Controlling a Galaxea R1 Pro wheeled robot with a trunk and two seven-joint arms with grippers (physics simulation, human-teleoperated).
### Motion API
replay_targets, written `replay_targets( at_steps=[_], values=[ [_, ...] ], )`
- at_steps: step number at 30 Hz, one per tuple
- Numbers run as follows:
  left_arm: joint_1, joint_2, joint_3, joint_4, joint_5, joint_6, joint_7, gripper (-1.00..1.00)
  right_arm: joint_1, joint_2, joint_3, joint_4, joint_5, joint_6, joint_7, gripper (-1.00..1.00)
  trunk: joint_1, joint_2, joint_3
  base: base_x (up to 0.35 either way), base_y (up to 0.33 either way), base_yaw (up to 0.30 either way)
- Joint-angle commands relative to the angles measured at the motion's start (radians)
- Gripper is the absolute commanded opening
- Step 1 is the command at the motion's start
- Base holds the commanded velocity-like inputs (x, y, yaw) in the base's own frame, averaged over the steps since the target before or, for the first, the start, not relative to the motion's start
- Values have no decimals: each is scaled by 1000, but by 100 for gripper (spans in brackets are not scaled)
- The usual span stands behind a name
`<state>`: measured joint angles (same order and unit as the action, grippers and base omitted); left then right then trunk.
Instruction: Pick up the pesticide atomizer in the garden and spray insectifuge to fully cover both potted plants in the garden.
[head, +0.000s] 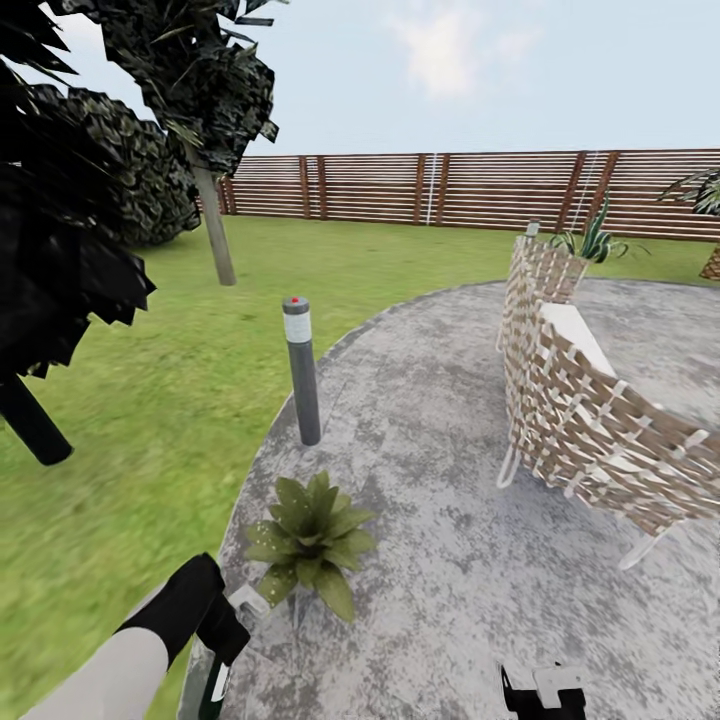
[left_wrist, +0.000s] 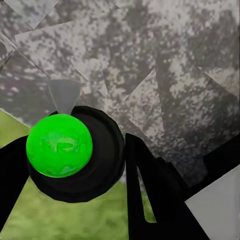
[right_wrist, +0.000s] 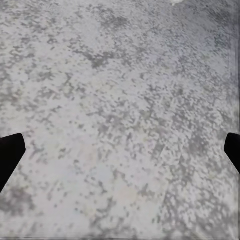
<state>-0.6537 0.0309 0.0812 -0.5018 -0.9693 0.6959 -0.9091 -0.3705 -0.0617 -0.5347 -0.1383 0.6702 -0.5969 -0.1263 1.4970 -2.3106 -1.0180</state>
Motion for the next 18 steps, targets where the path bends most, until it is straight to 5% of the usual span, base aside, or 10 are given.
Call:
replay_targets(
  at_steps=[1,6,15,16,17,18],
  values=[
    [-1,-2,6,-15,-8,7,-8,-100,-1,0,-4,2,11,-3,-7,100,-1,0,-1,-189,-239,208],
    [-27,-8,1,-143,-8,43,-28,-100,-1,0,-4,2,12,-3,-6,100,-1,0,-1,-87,-108,189],
    [-119,-8,-9,-143,-62,82,-192,-100,-1,0,-4,2,12,-3,-4,100,-1,0,-1,-3,-3,8],
    [-164,7,-50,-143,-106,82,-346,-100,-1,0,-4,2,13,-3,-4,100,-1,0,-1,0,0,0],
    [-180,9,-58,-144,-132,82,-386,-100,-1,0,-4,2,13,-3,-4,100,-1,0,-1,0,0,0],
    [-235,8,-68,-152,-284,82,-552,-100,-1,-1,-4,2,14,-3,-4,100,-1,0,-1,0,0,0]
  ],
)
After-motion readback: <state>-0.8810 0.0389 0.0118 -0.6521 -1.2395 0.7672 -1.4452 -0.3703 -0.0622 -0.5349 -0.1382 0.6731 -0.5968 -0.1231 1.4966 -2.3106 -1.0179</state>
